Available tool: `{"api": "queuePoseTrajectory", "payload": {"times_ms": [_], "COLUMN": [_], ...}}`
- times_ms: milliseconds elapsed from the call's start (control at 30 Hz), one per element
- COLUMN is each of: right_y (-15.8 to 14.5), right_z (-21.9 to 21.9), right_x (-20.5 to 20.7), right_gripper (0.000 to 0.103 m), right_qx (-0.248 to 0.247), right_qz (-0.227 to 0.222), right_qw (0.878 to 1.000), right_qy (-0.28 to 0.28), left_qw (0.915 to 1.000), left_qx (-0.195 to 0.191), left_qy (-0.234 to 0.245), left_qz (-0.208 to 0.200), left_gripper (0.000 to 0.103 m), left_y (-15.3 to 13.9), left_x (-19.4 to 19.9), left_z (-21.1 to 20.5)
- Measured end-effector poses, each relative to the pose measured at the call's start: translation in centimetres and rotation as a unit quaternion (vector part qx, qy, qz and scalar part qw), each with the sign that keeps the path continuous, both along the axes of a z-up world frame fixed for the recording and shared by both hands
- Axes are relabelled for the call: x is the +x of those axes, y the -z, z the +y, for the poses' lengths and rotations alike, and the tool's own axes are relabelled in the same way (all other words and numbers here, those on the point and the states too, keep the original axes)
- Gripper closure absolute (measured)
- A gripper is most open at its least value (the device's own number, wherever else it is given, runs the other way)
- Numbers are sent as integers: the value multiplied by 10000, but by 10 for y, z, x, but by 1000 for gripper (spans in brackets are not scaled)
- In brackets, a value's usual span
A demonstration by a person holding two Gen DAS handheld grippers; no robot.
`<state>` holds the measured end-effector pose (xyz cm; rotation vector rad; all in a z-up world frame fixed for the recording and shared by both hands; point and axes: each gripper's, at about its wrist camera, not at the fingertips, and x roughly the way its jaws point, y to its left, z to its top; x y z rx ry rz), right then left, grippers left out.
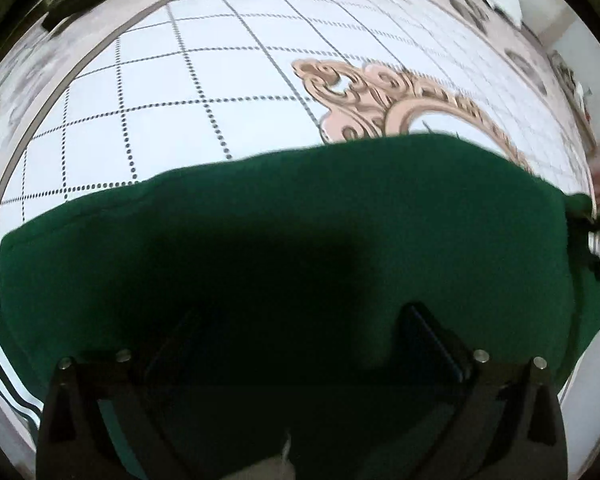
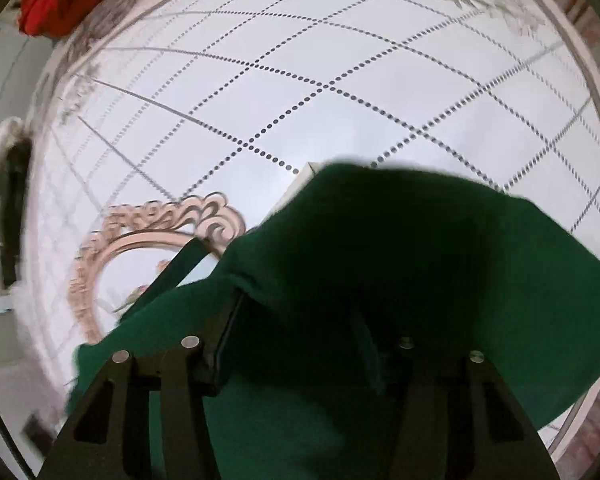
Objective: Fold large clothes
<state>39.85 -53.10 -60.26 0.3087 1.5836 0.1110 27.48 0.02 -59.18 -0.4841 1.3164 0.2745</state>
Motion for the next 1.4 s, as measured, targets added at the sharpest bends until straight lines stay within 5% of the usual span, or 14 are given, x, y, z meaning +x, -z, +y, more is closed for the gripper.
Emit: {"api": "queuePoseTrajectory", "payload": {"times_ms": [133, 233, 400, 533, 633, 733, 767, 800, 833, 900, 1300, 1400], "right_y": [-33, -58, -63, -28, 7, 33, 35, 37, 38, 35, -5, 8], "right_z": [-47, -78, -136, -184, -198, -199, -199, -198, -193, -191, -183, -192], "right_x": [-32, -74, -149, -191, -196, -187, -185, -183, -182, -187, -346, -376], "right_gripper": [25, 25, 25, 21, 21, 22, 23, 37, 63, 78, 82, 70], "right_qx": [612, 659, 566, 435, 1188, 1810, 1839, 1808, 1727, 1877, 1947, 2002], "right_qz": [-21, -103, -88, -3, -44, -426, -677, -803, -821, -877, -36, 145], "right_qw": [9972, 9957, 9896, 9796, 9659, 9507, 9442, 9409, 9415, 9369, 9211, 9203], "right_qy": [427, 635, 1320, 1964, 2299, 2483, 2648, 2749, 2776, 2815, 3371, 3358], "left_qw": [9998, 9996, 9944, 9935, 9917, 9925, 9931, 9933, 9932, 9920, 9830, 9817], "left_qx": [-100, 65, 928, 888, 1002, 1021, 981, 976, 996, 1113, 1289, 1277], "left_qy": [-174, -280, -431, -362, -119, 98, 132, 185, 223, 402, 1302, 1392], "left_qz": [-33, 67, 271, 606, 799, 663, 628, 591, 558, 436, 144, 240], "left_gripper": [0, 0, 0, 0, 0, 0, 0, 0, 0, 0, 0, 0], "left_y": [-10, -26, -62, -29, 2, -1, -3, -7, -11, -22, -62, -51], "left_x": [-1, -18, -52, -63, -62, -53, -52, -49, -48, -44, -45, -45], "left_z": [7, 4, 12, 23, 20, 9, 6, 2, -2, -15, -79, -90]}}
